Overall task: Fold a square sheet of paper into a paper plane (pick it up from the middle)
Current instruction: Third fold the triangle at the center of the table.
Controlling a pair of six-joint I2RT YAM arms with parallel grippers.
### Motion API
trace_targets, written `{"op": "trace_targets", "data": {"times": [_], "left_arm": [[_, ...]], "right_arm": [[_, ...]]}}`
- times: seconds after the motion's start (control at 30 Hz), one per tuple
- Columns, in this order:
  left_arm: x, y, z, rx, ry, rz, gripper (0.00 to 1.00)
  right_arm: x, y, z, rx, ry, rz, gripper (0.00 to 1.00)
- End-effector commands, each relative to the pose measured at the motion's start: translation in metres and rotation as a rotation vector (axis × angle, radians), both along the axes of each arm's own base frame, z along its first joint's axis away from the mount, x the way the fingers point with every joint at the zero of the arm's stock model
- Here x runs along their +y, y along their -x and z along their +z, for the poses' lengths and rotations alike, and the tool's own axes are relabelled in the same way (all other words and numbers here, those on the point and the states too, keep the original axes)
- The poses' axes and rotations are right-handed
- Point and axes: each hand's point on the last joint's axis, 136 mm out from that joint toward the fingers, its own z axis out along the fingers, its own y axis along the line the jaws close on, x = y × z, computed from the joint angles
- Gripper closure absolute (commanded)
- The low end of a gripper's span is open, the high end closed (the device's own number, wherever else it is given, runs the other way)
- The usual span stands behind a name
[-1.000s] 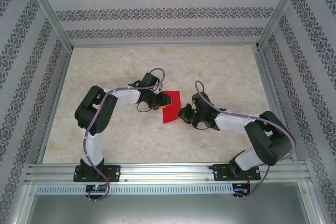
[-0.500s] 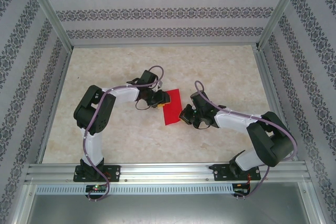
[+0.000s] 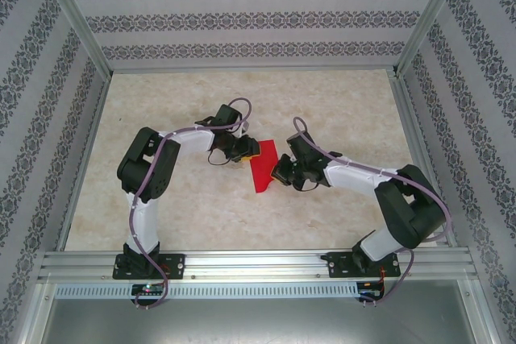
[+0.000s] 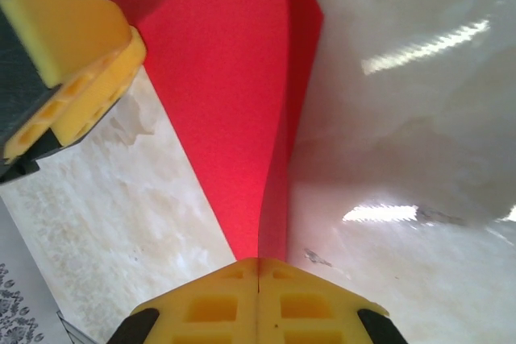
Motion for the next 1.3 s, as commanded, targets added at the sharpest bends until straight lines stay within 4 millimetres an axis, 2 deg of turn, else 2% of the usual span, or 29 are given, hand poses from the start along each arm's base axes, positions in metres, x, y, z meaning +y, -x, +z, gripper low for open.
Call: {"op": "trace_targets", "data": {"times": [0.0,0.1,0.3,0.67,1.27], "left_arm": [[0.007,0.006,-0.015,0.032,-0.041,-0.025,0.62],[0.008,0.007,-0.018,0.038,-0.049,-0.029,0.62],[0.009,0.008,-0.018,0.038,-0.055,-0.036,0.62],[0.01,0.009,-0.021,0.045,-0.063,-0.034,0.62],[0.011,0.011,-0.024,0.052,-0.065,-0.032,0.62]], "right_arm": [[0.017,-0.01,0.009,-0.039,-0.022,0.037,0.99],[0.028,-0.019,0.011,-0.056,-0.037,0.048,0.98],[0.04,-0.029,0.0,-0.053,-0.029,0.062,0.98],[0.042,-0.035,-0.015,-0.05,0.0,0.036,0.97],[0.047,-0.039,-0.022,-0.048,0.007,0.043,0.97]]}}
